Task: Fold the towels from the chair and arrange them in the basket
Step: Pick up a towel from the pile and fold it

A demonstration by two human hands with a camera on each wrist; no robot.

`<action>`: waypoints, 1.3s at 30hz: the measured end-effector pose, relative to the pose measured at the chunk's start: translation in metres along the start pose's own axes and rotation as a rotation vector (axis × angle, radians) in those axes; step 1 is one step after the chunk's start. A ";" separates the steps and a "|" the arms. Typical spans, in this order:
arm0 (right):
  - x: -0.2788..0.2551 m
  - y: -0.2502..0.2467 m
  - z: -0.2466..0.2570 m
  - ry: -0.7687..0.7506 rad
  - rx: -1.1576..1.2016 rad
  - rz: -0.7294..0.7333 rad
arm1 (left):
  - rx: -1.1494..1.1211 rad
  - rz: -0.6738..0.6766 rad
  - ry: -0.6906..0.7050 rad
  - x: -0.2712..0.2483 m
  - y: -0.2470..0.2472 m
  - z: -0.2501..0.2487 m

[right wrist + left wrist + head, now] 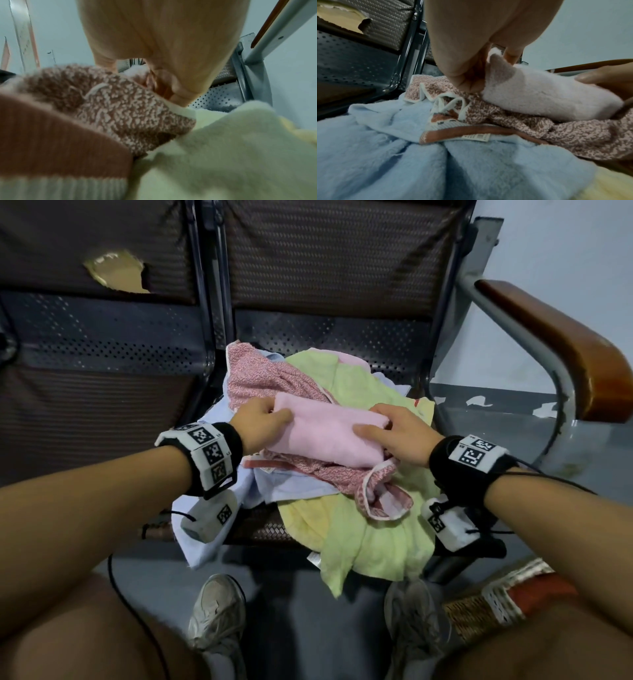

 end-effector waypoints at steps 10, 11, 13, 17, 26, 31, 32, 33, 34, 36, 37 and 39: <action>0.020 0.011 -0.035 0.232 -0.076 -0.011 | -0.090 0.112 -0.440 -0.009 0.026 0.031; 0.020 0.011 -0.035 0.252 -0.094 -0.006 | -0.087 0.128 -0.395 -0.007 0.027 0.025; 0.018 0.011 -0.035 0.286 -0.119 0.016 | -0.014 0.052 -0.234 -0.001 0.018 0.004; 0.006 -0.003 -0.012 0.205 -0.067 -0.049 | -0.334 -0.050 -0.011 -0.007 0.010 -0.041; -0.043 -0.034 0.070 -0.030 0.326 -0.151 | -0.758 0.075 0.199 -0.050 0.021 -0.119; -0.085 -0.058 0.052 0.033 0.656 -0.297 | -0.575 0.337 0.106 -0.078 0.070 -0.123; -0.094 -0.062 0.046 0.057 0.700 -0.299 | -0.514 0.381 0.119 -0.085 0.083 -0.125; -0.104 -0.066 0.039 0.081 0.731 -0.289 | -0.469 0.409 0.136 -0.089 0.095 -0.130; -0.114 -0.072 0.031 0.102 0.747 -0.275 | -0.440 0.432 0.155 -0.093 0.106 -0.137; -0.138 -0.090 0.013 0.137 0.752 -0.276 | -0.397 0.493 0.191 -0.100 0.133 -0.156; -0.152 -0.101 0.002 0.151 0.756 -0.295 | -0.370 0.521 0.205 -0.102 0.148 -0.167; -0.186 -0.123 -0.029 0.191 0.763 -0.337 | -0.329 0.590 0.214 -0.107 0.186 -0.188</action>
Point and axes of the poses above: each hand's wrist, its own x-axis towards the middle knuckle, its own y-axis out of the palm, z = x × y, the point moved 10 cm from there along x, towards the middle knuckle, and after that the axes turned 6 degrees about z, right-handed, at the moved point
